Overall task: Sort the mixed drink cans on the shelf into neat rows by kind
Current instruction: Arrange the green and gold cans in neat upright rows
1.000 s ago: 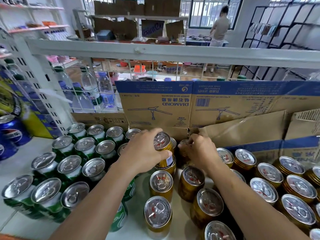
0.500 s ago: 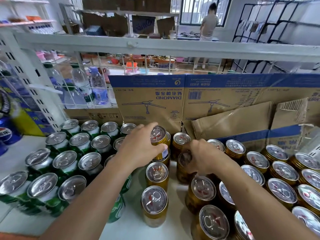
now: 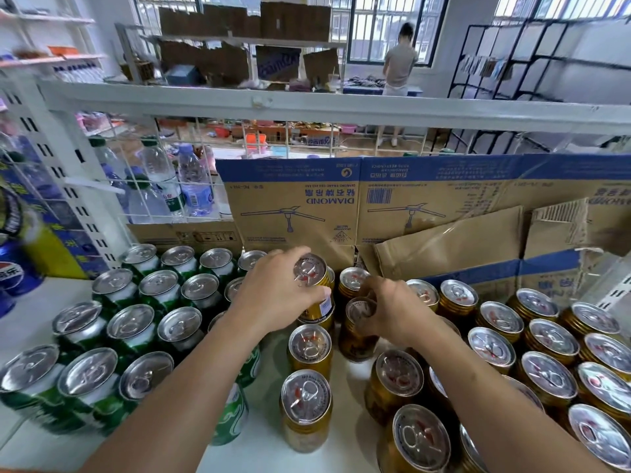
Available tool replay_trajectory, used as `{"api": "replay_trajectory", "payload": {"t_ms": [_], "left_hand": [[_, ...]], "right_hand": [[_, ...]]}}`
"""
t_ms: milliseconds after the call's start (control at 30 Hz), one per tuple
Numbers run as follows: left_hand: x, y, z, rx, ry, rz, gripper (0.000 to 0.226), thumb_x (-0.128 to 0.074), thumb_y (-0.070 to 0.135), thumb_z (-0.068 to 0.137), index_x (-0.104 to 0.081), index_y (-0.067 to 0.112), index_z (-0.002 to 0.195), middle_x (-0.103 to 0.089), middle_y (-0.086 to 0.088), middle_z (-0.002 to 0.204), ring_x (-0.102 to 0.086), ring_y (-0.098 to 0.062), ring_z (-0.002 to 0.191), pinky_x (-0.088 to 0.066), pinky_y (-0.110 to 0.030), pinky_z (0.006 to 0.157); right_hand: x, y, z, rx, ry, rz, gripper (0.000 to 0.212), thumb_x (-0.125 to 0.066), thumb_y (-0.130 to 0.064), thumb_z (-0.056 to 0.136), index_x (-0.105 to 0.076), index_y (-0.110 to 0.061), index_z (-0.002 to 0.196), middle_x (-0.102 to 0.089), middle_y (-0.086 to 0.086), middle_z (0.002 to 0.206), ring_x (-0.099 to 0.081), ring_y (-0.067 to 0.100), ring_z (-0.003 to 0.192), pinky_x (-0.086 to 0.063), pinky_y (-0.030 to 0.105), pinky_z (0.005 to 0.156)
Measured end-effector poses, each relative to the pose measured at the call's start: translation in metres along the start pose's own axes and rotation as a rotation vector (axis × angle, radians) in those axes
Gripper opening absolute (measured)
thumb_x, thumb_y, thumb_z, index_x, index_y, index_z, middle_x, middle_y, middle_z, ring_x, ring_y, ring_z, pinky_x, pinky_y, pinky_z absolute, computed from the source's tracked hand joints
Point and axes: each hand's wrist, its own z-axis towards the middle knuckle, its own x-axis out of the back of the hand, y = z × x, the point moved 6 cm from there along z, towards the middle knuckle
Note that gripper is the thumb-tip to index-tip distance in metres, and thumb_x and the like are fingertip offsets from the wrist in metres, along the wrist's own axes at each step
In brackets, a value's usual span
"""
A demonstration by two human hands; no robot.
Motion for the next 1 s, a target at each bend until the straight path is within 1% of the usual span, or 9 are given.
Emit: {"api": "replay_trajectory", "payload": {"t_ms": [133, 267, 433, 633, 733, 800, 900, 933, 1000], "left_hand": [[0.020, 0.004, -0.003, -0.029, 0.092, -0.069, 0.071, -0.069, 0.054, 0.078, -0.045, 0.031, 0.141, -0.055, 0.003, 0.129, -0.051, -0.017, 0.117, -0.039, -0.031, 0.092], [0.033, 0.010, -0.007, -0.056, 0.140, -0.052, 0.071, -0.070, 0.054, 0.076, -0.047, 0.032, 0.139, -0.056, 0.004, 0.127, -0.051, -0.015, 0.116, -0.036, -0.027, 0.089], [0.029, 0.008, -0.012, -0.029, 0.106, -0.091, 0.074, -0.073, 0.056, 0.072, -0.048, 0.036, 0.138, -0.055, 0.006, 0.130, -0.048, -0.017, 0.123, -0.040, -0.038, 0.101], [0.017, 0.014, -0.017, -0.037, 0.020, -0.191, 0.084, -0.064, 0.067, 0.057, -0.051, 0.040, 0.135, -0.054, 0.014, 0.136, -0.048, -0.013, 0.127, -0.042, -0.045, 0.104], [0.012, 0.013, -0.017, -0.033, -0.015, -0.247, 0.082, -0.065, 0.072, 0.054, -0.057, 0.040, 0.128, -0.061, 0.017, 0.125, -0.055, -0.010, 0.118, -0.045, -0.042, 0.100], [0.010, 0.014, -0.017, -0.036, -0.020, -0.275, 0.072, -0.065, 0.072, 0.056, -0.062, 0.037, 0.119, -0.065, 0.019, 0.111, -0.060, -0.006, 0.106, -0.049, -0.038, 0.094], [0.009, 0.016, -0.016, -0.029, -0.011, -0.301, 0.057, -0.062, 0.075, 0.056, -0.064, 0.040, 0.102, -0.066, 0.020, 0.094, -0.061, -0.001, 0.091, -0.049, -0.030, 0.080], [0.009, 0.016, -0.015, -0.026, -0.004, -0.294, 0.058, -0.060, 0.078, 0.054, -0.064, 0.040, 0.098, -0.065, 0.019, 0.092, -0.061, -0.001, 0.089, -0.047, -0.029, 0.076], [0.006, 0.017, -0.016, -0.021, 0.004, -0.257, 0.061, -0.058, 0.082, 0.051, -0.063, 0.038, 0.093, -0.065, 0.016, 0.087, -0.060, -0.003, 0.085, -0.045, -0.029, 0.069]], "right_hand": [[-0.001, -0.004, 0.005, -0.020, -0.010, 0.024, 0.066, -0.081, -0.031, 0.069, -0.051, -0.020, 0.127, -0.064, 0.008, 0.108, -0.061, 0.025, 0.092, -0.054, 0.033, 0.075], [-0.002, -0.006, 0.006, -0.020, -0.019, 0.072, 0.066, -0.083, -0.031, 0.069, -0.053, -0.021, 0.126, -0.062, 0.005, 0.109, -0.060, 0.021, 0.089, -0.050, 0.027, 0.070], [-0.002, -0.004, 0.002, 0.000, 0.006, 0.059, 0.050, -0.082, -0.033, 0.070, -0.057, -0.017, 0.110, -0.062, 0.003, 0.096, -0.057, 0.020, 0.081, -0.041, 0.023, 0.058], [0.000, 0.004, -0.008, 0.021, 0.057, 0.138, 0.049, -0.078, -0.036, 0.078, -0.057, -0.018, 0.119, -0.063, 0.000, 0.101, -0.057, 0.017, 0.087, -0.042, 0.024, 0.070], [0.012, 0.009, -0.025, 0.008, 0.120, 0.162, 0.033, -0.072, -0.042, 0.082, -0.061, -0.015, 0.098, -0.059, -0.001, 0.084, -0.056, 0.019, 0.081, -0.042, 0.027, 0.064], [0.013, 0.008, -0.038, 0.048, -0.002, 0.128, 0.029, -0.072, -0.045, 0.080, -0.057, -0.022, 0.091, -0.057, -0.008, 0.079, -0.056, 0.015, 0.077, -0.038, 0.023, 0.059], [0.001, 0.004, -0.057, 0.047, -0.285, 0.006, 0.051, -0.079, -0.049, 0.071, -0.060, -0.028, 0.113, -0.062, -0.013, 0.100, -0.057, 0.010, 0.088, -0.046, 0.020, 0.069], [-0.002, 0.005, -0.060, 0.040, -0.308, -0.067, 0.060, -0.080, -0.050, 0.068, -0.059, -0.027, 0.120, -0.064, -0.007, 0.109, -0.059, 0.013, 0.096, -0.049, 0.024, 0.074], [-0.005, 0.003, -0.063, 0.047, -0.271, -0.121, 0.062, -0.080, -0.047, 0.068, -0.059, -0.025, 0.123, -0.064, -0.001, 0.112, -0.060, 0.016, 0.099, -0.050, 0.026, 0.075]]}}
